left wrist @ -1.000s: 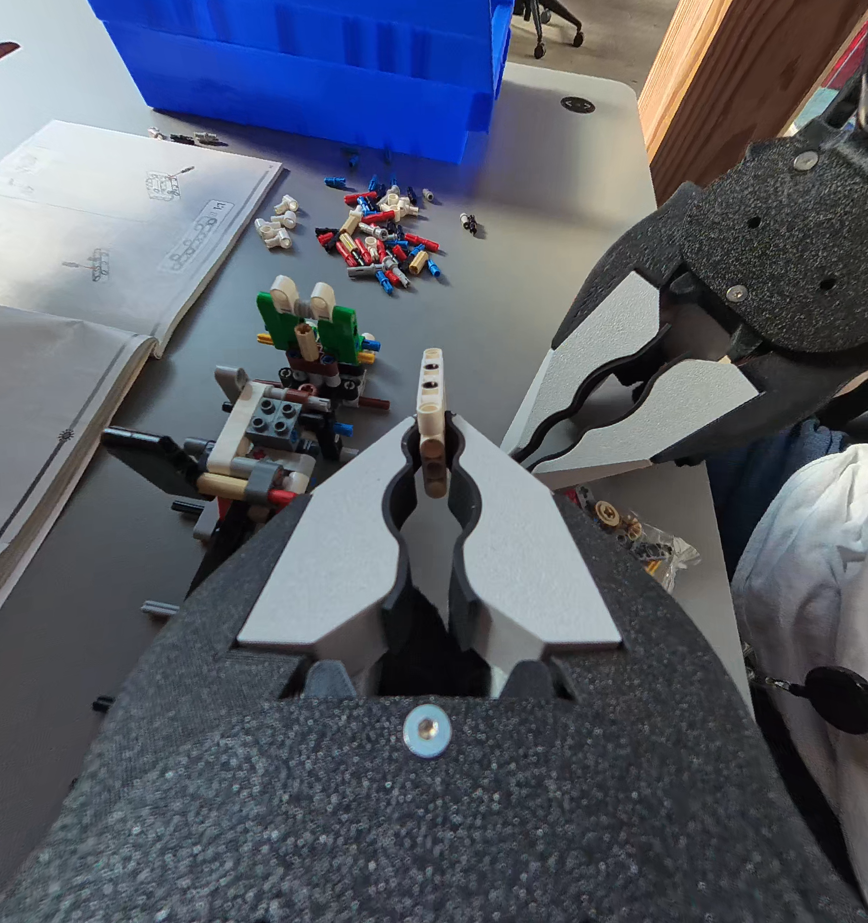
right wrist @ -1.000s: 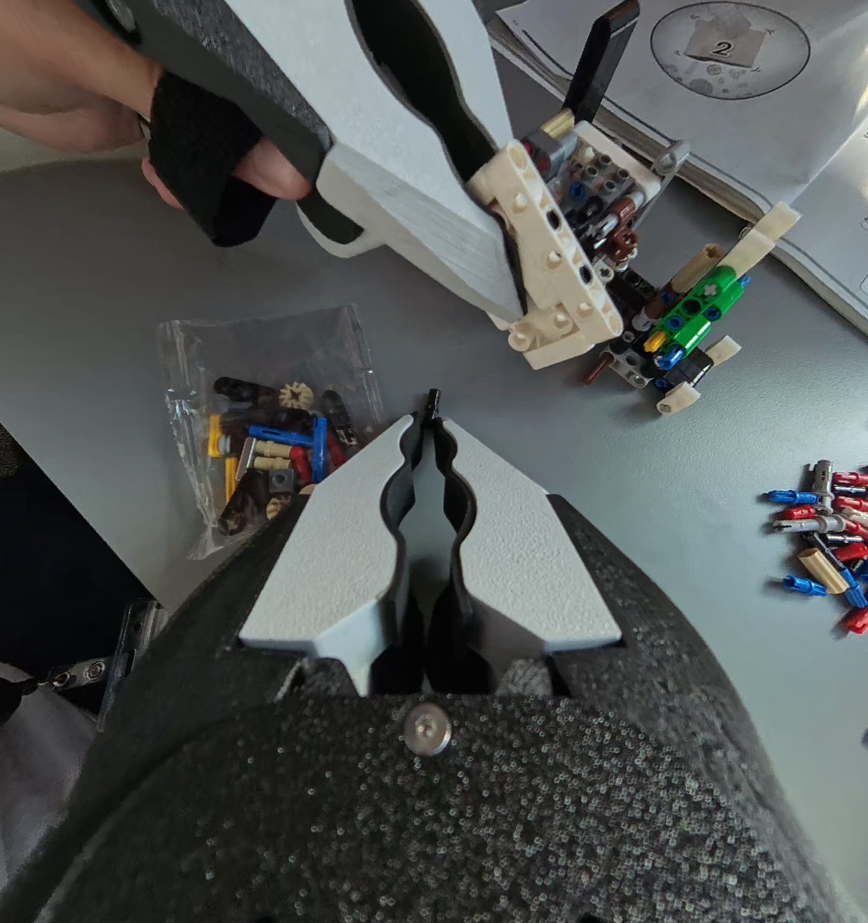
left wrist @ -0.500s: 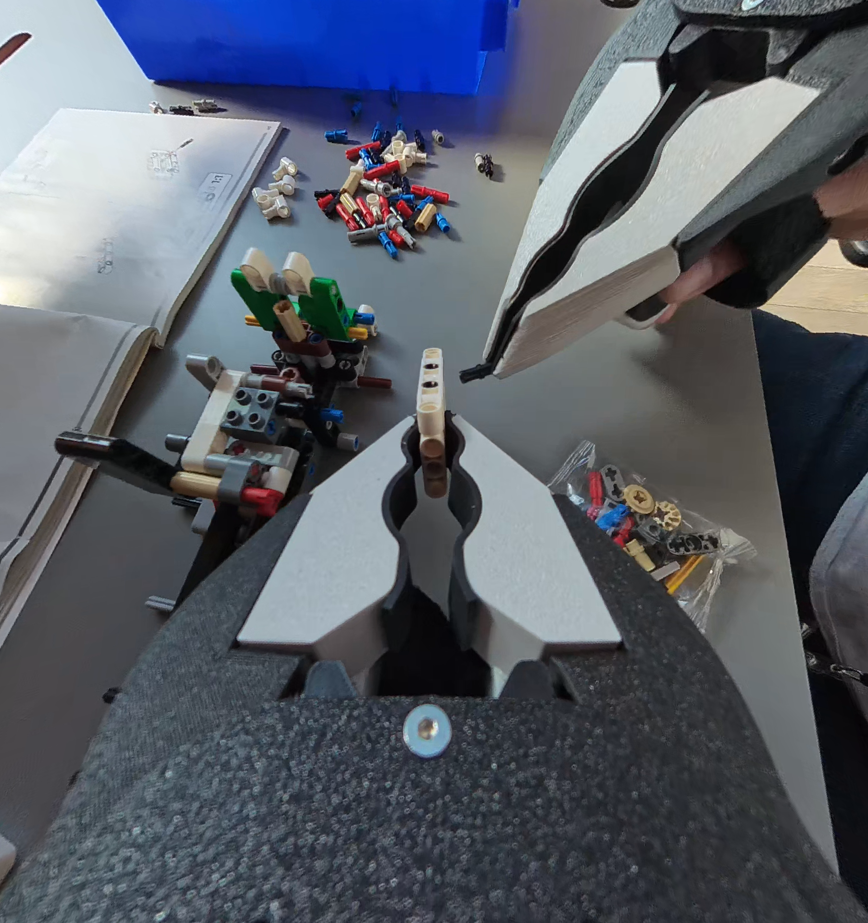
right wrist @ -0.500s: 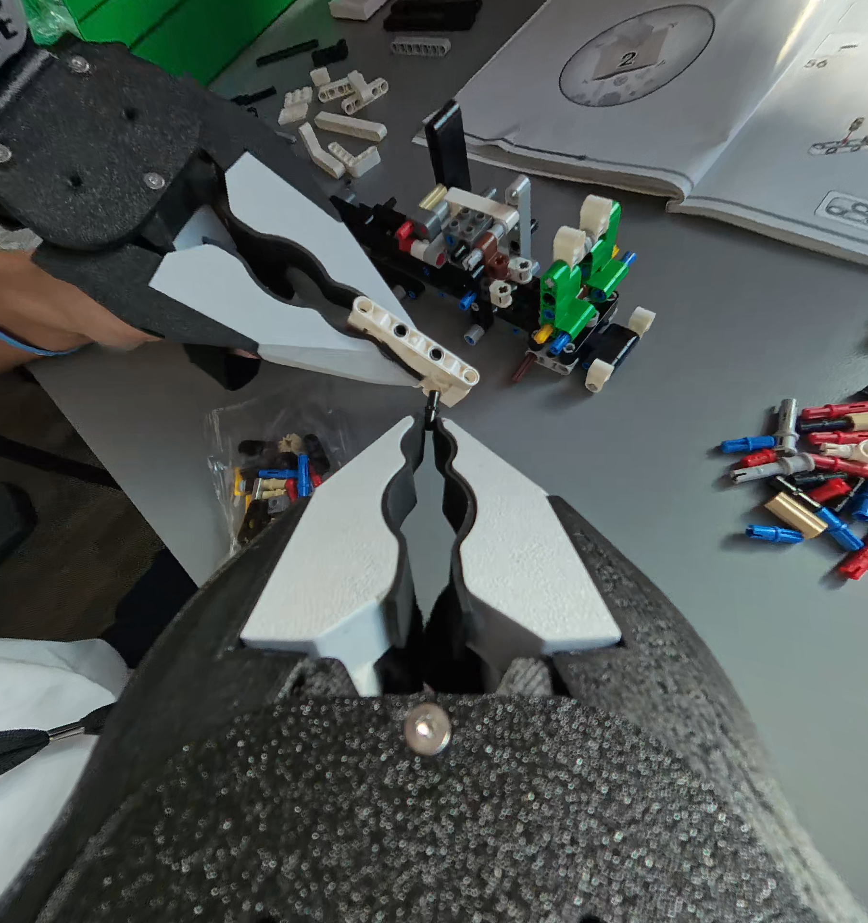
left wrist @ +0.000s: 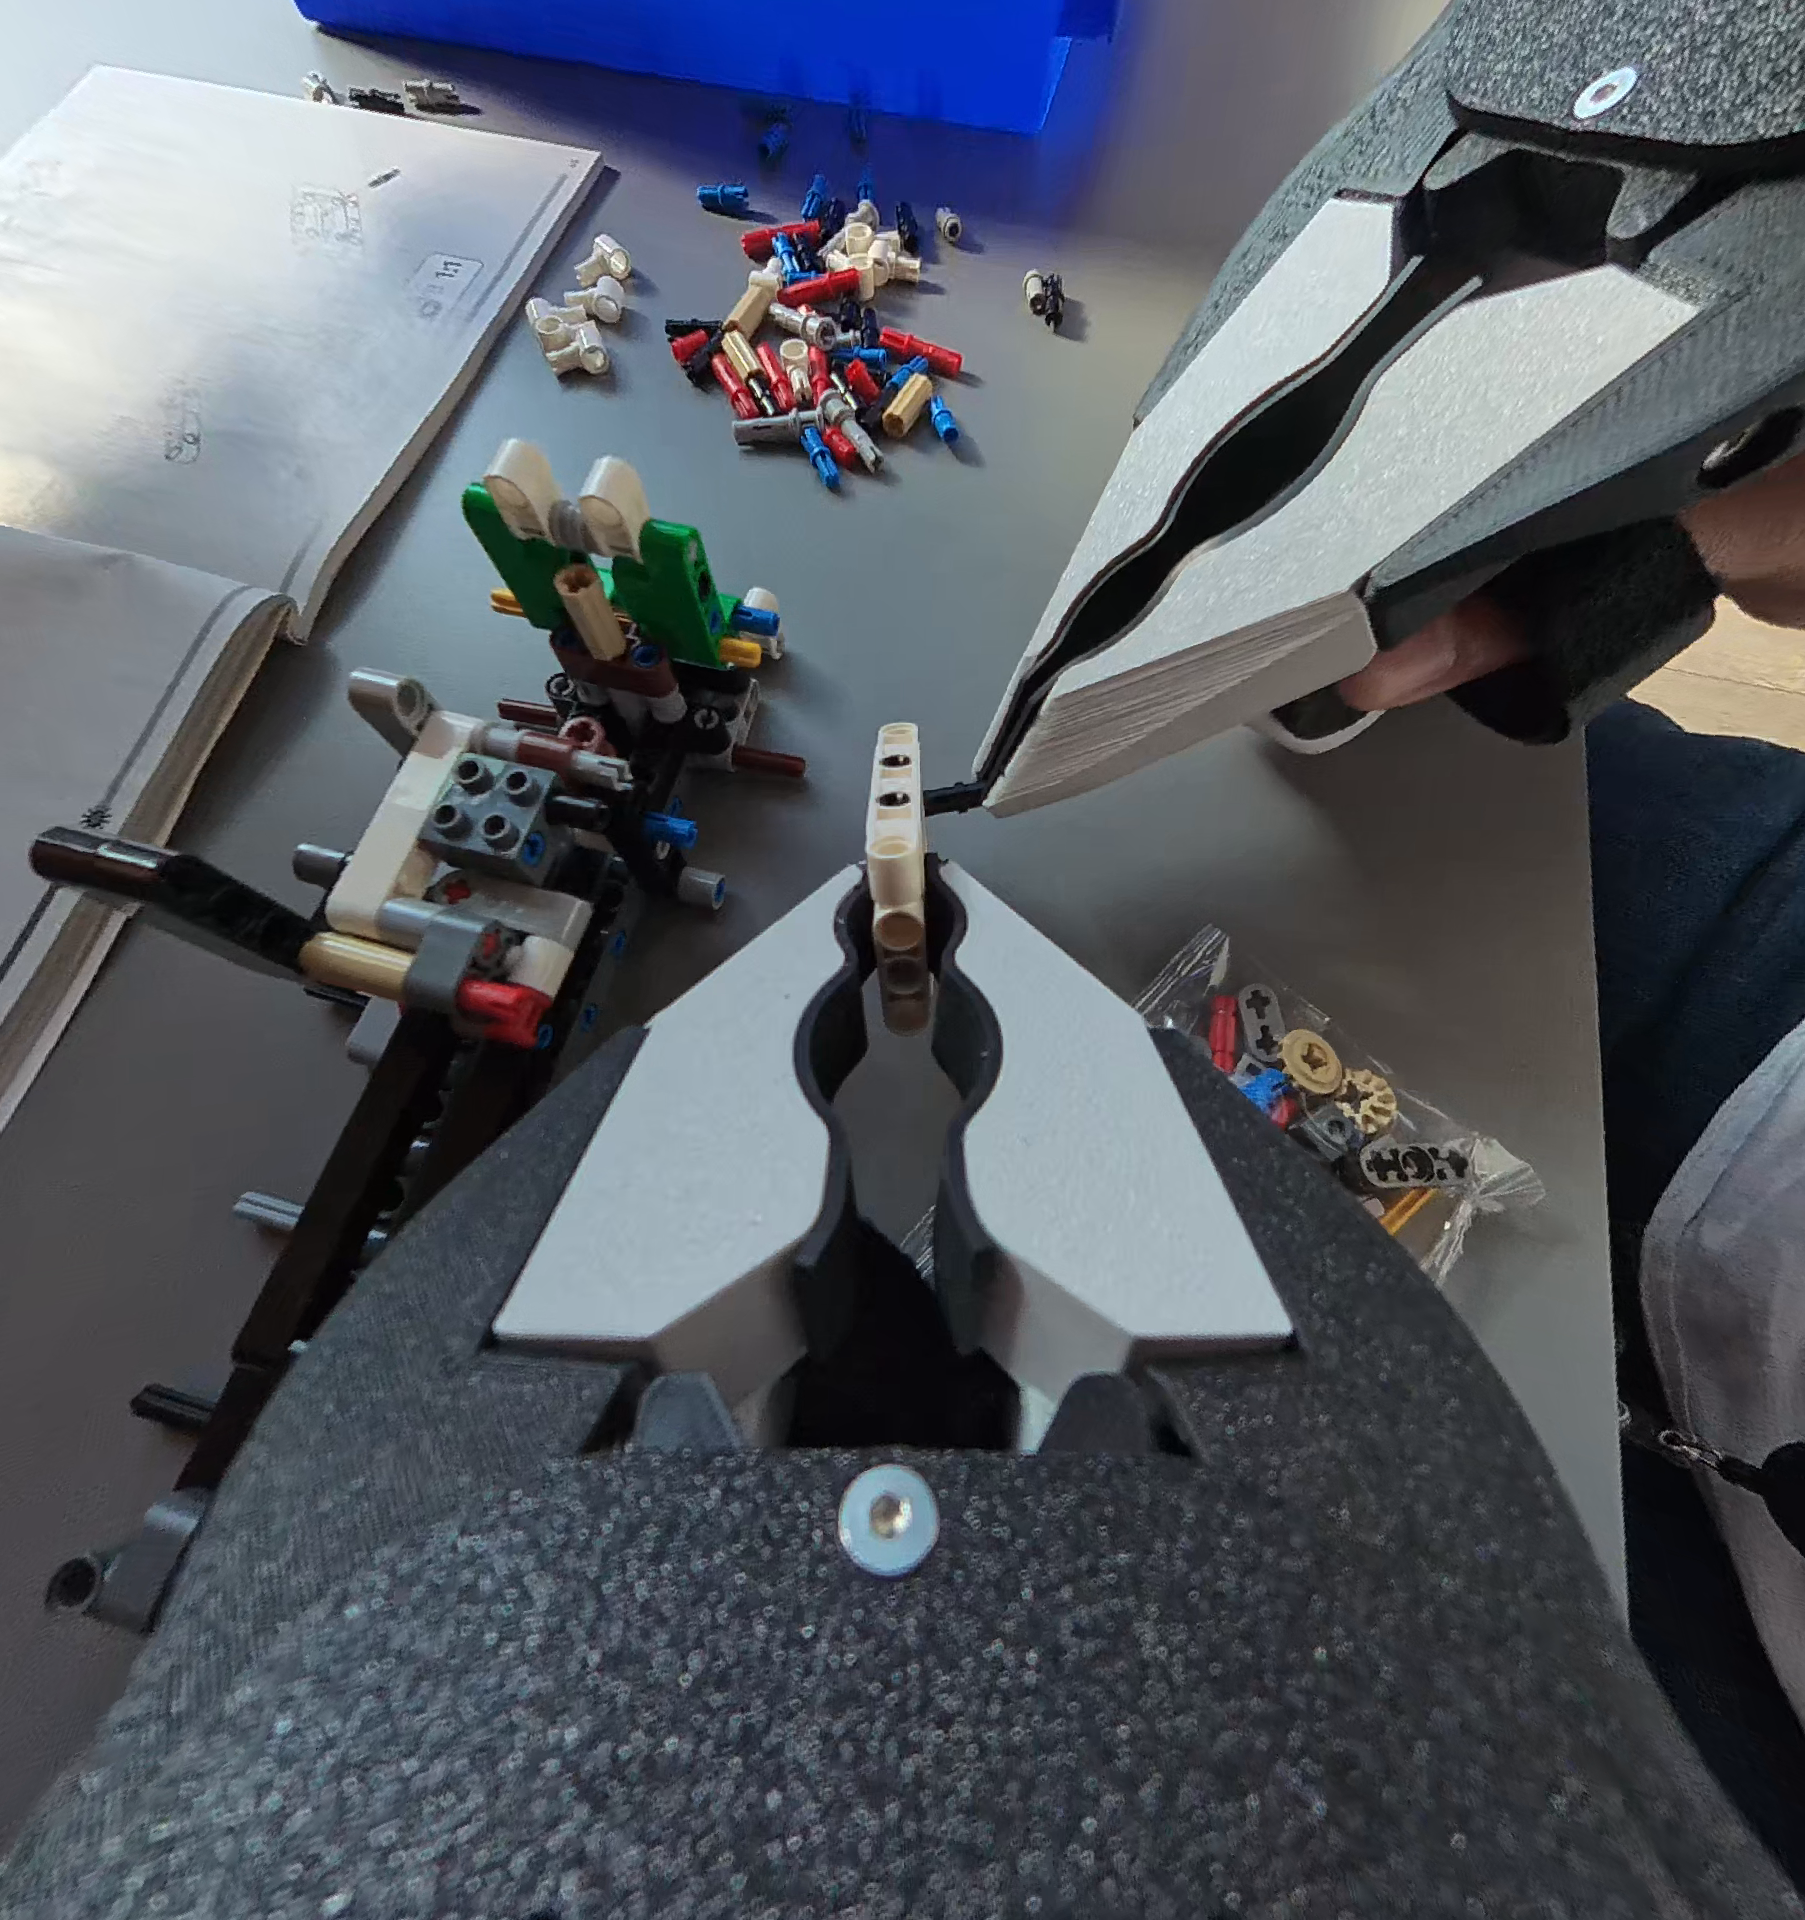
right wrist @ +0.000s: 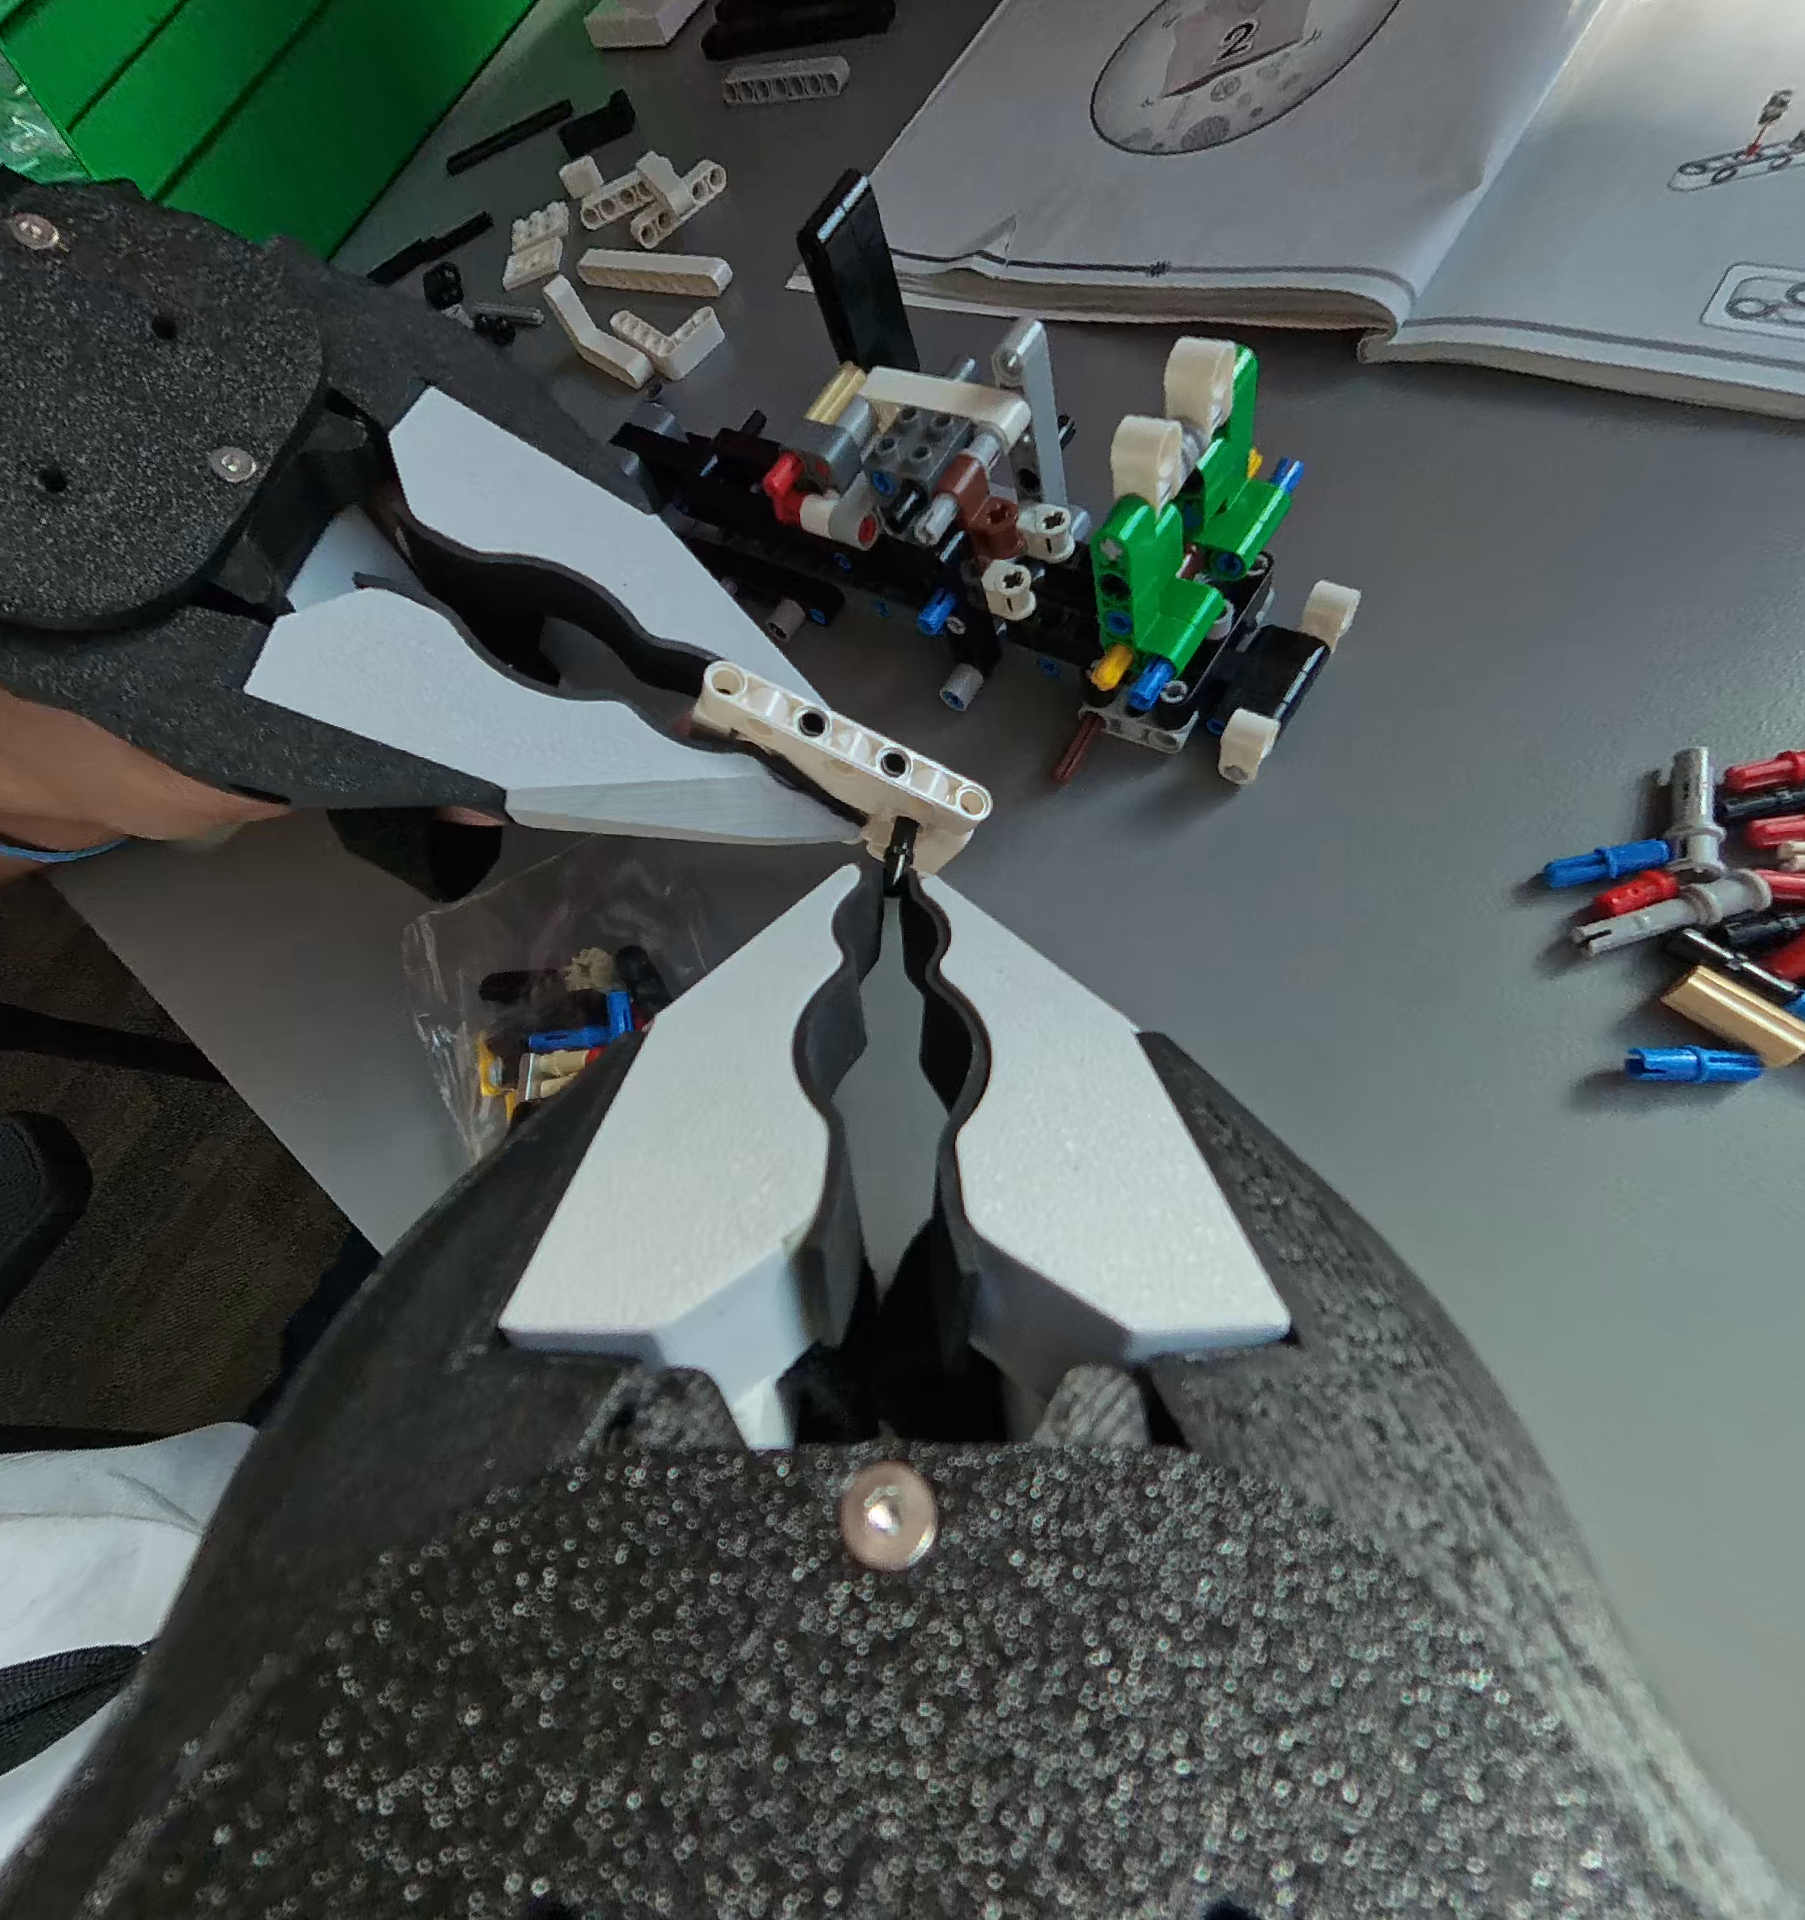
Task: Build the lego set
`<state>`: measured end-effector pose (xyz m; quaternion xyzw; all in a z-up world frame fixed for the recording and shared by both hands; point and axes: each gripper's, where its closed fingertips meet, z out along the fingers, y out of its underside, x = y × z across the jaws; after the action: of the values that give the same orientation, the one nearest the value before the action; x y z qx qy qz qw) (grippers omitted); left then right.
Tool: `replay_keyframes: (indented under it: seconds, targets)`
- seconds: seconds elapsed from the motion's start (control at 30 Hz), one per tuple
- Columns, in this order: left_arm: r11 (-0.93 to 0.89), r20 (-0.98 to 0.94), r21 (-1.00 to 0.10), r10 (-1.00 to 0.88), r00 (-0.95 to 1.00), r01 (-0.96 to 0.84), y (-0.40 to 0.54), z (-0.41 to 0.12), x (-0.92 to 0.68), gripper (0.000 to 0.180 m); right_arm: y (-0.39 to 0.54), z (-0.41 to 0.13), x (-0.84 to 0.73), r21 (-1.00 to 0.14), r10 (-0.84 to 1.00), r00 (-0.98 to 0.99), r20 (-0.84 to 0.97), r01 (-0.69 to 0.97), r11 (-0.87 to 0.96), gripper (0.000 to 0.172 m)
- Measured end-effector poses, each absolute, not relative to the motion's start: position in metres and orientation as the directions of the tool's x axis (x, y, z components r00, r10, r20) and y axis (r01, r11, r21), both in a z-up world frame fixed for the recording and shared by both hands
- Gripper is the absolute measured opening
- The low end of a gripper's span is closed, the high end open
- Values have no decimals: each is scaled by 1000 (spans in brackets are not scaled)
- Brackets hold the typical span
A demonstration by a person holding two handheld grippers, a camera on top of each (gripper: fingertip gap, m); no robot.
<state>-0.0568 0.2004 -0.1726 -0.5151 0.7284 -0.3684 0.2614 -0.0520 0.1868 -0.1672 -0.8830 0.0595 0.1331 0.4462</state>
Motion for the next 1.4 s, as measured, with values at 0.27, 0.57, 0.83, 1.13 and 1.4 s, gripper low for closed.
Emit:
replay_keyframes:
  seconds: [0.27, 0.57, 0.83, 1.13, 1.4]
  targets:
    - [205, -19, -805, -947, -320, -556, 201, -173, -56, 5, 188, -164, -49, -792, -23, 953, -303, -266, -549, 1]
    - [133, 62, -802, -951, -304, -582, 202, -173, -56, 5, 190, -164, -49, -823, -34, 974, -223, -207, -529, 2]
    - [114, 84, -800, -951, -299, -589, 202, -173, -56, 5, 192, -172, -50, -812, -42, 997, -69, -81, -578, 2]
    - [159, 21, -804, -955, -294, -573, 206, -173, -55, 5, 193, -166, -48, -834, -38, 996, -87, -93, -544, 1]
    - [163, 12, -805, -957, -290, -571, 207, -173, -55, 5, 195, -163, -46, -844, -39, 994, -104, -109, -525, 1]
